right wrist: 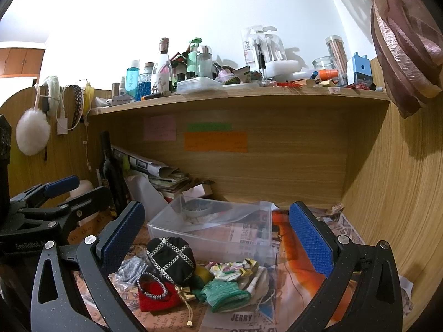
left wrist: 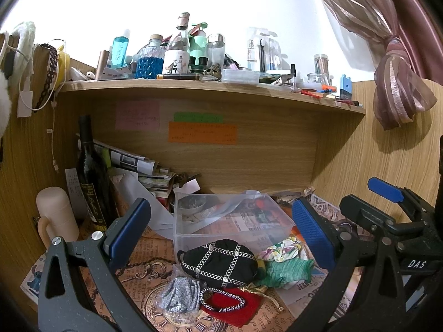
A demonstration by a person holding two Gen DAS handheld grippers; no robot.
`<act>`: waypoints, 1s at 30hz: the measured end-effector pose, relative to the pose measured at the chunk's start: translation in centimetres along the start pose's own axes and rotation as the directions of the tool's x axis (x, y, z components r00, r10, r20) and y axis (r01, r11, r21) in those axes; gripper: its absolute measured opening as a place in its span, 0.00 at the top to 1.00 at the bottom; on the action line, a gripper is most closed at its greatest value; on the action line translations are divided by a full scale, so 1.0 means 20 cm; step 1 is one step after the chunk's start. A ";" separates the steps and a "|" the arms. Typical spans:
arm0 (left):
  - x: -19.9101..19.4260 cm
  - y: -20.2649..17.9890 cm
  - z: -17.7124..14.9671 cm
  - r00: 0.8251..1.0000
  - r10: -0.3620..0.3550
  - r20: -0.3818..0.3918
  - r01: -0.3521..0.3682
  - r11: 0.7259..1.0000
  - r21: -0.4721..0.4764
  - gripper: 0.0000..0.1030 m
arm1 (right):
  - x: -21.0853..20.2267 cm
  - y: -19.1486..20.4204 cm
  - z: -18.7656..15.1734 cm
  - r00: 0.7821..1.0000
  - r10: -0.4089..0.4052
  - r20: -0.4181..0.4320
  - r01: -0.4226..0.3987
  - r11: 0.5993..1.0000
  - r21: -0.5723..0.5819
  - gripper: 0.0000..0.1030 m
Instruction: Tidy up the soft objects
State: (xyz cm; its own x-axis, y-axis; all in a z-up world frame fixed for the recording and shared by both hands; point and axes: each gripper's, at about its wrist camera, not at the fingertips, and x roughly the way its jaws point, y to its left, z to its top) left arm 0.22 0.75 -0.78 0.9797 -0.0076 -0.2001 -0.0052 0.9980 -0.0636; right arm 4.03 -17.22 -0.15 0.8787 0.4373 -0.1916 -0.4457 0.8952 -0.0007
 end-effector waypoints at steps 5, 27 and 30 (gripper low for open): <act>0.00 0.01 -0.01 1.000 0.002 -0.001 -0.002 1.000 -0.003 0.00 | 0.00 0.00 0.00 1.000 0.001 0.000 -0.001 1.000 -0.001 0.00; 0.22 0.05 -0.18 0.979 -0.044 -0.200 0.042 0.999 -0.013 0.00 | 0.17 -0.18 -0.15 0.988 -0.033 -0.152 0.046 0.996 0.078 0.00; 0.32 0.06 -0.26 0.960 -0.041 -0.275 0.037 0.999 -0.022 0.00 | 0.21 -0.25 -0.22 0.976 -0.041 -0.215 0.063 0.993 0.097 0.00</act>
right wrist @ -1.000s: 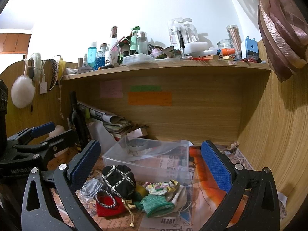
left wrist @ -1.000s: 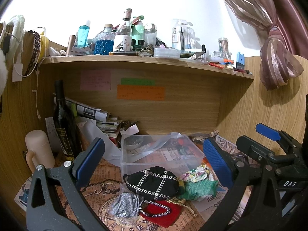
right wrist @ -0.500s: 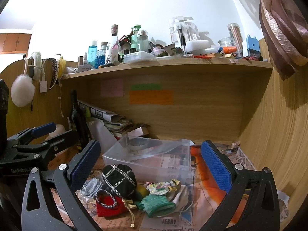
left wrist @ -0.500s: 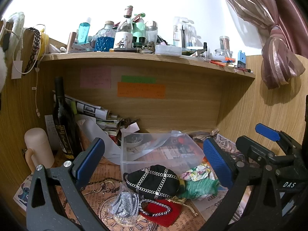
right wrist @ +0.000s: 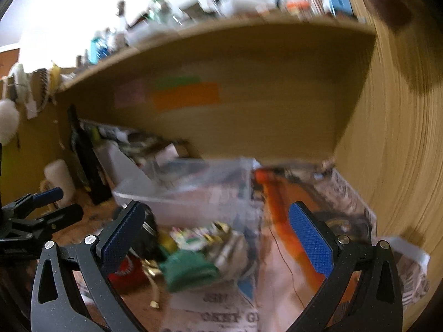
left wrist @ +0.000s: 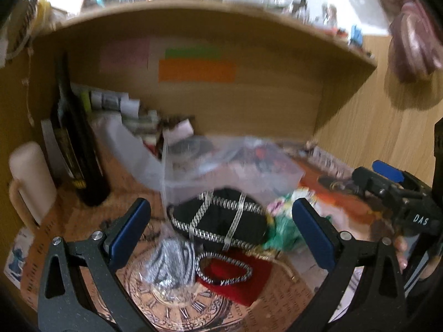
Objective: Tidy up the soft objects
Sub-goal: 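Grasp the patterned fabric scrunchie with the right tool while the left tool grasps the black chain-patterned cap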
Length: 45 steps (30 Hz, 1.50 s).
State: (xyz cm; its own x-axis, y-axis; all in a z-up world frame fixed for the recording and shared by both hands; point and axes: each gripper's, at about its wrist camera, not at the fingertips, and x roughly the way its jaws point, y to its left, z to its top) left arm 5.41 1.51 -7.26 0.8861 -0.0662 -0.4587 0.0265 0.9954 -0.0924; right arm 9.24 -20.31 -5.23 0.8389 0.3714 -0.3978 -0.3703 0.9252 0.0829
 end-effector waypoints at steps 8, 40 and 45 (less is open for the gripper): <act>0.29 0.03 -0.05 0.988 -0.023 -0.151 0.014 0.998 -0.057 0.00 | 0.17 -0.10 -0.09 0.990 0.021 -0.136 -0.019 1.000 0.019 0.08; 0.41 -0.01 -0.08 0.975 -0.141 -0.169 0.130 0.989 -0.076 0.87 | 0.39 0.04 -0.08 0.964 0.169 -0.204 -0.179 0.983 -0.031 0.88; 0.32 0.03 -0.03 0.984 -0.126 -0.123 0.117 0.990 -0.077 0.89 | 0.34 0.04 -0.04 0.973 0.176 -0.150 -0.182 0.983 -0.028 0.88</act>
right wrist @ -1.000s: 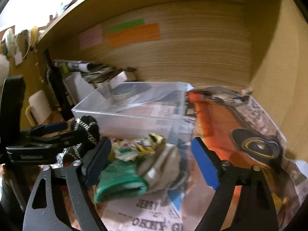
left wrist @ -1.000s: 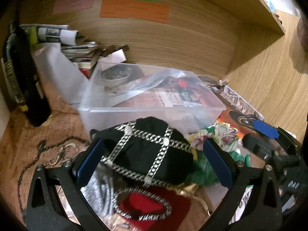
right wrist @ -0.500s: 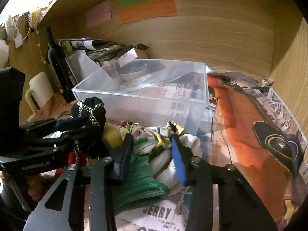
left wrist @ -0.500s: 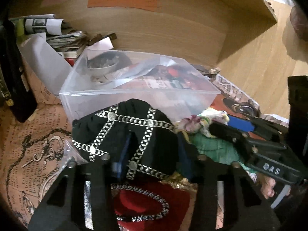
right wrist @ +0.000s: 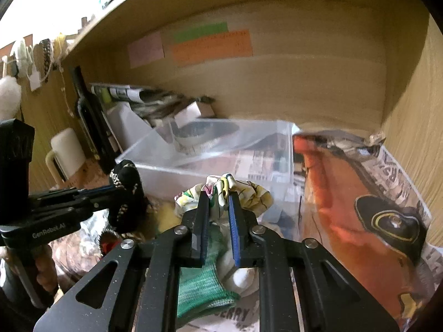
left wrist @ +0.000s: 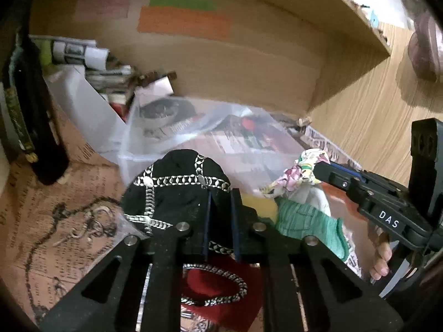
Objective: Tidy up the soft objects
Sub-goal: 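Grasp the patterned fabric scrunchie with the right tool while the left tool grasps the black chain-patterned cap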
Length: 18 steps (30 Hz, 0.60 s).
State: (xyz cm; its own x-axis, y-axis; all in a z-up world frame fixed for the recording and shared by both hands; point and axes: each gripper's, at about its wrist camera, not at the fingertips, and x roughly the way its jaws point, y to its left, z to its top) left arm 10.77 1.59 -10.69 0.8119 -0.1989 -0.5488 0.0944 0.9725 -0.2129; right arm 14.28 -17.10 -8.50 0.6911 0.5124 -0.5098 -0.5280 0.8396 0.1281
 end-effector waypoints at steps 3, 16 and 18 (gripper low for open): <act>-0.07 0.01 0.03 0.999 0.009 0.036 -0.009 1.000 -0.005 0.89 | -0.03 0.00 0.03 0.999 0.004 0.031 -0.004 1.000 0.003 0.89; -0.31 -0.01 0.26 0.976 0.034 0.213 -0.037 0.999 0.014 0.89 | -0.16 0.03 0.20 0.984 0.013 0.175 -0.010 1.000 -0.019 0.89; -0.32 -0.01 0.29 0.973 0.039 0.227 -0.045 0.999 0.019 0.89 | -0.16 0.03 0.22 0.983 0.010 0.185 -0.005 1.000 -0.027 0.89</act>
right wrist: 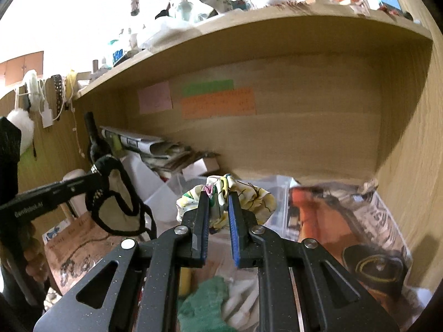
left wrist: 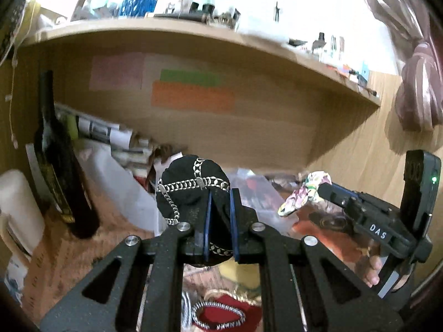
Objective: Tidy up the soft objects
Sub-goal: 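Grasp the patterned fabric scrunchie with the right tool while the left tool grasps the black chain-patterned cap, then carry both items over the clear plastic box and open both tools to drop them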
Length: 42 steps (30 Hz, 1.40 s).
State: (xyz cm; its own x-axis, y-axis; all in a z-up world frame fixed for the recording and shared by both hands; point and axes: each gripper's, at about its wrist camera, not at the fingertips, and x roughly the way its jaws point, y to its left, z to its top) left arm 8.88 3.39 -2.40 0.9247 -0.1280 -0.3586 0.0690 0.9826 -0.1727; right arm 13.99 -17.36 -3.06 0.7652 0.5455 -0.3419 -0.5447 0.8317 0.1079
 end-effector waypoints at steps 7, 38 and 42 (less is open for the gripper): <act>0.09 -0.03 0.10 0.997 0.061 0.051 -0.063 0.997 0.047 0.89 | 0.12 -0.02 0.07 1.000 -0.018 -0.011 0.017 1.000 -0.021 0.89; 0.82 0.06 -0.02 0.952 0.085 -0.294 -0.078 0.996 0.037 0.40 | 0.60 -0.14 0.00 0.952 -0.094 -0.291 0.080 0.995 -0.062 0.44; 0.71 0.06 0.02 0.962 0.090 -0.257 -0.082 0.996 0.039 0.36 | 0.51 -0.12 0.05 0.968 -0.104 -0.228 0.089 0.993 -0.075 0.34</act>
State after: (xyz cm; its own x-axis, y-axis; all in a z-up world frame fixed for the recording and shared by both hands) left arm 22.27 2.74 -7.32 0.7999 -0.0696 -0.5961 0.0073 0.9943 -0.1063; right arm 23.36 -13.75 -5.93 0.7194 0.4180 -0.5548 -0.4984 0.8669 0.0069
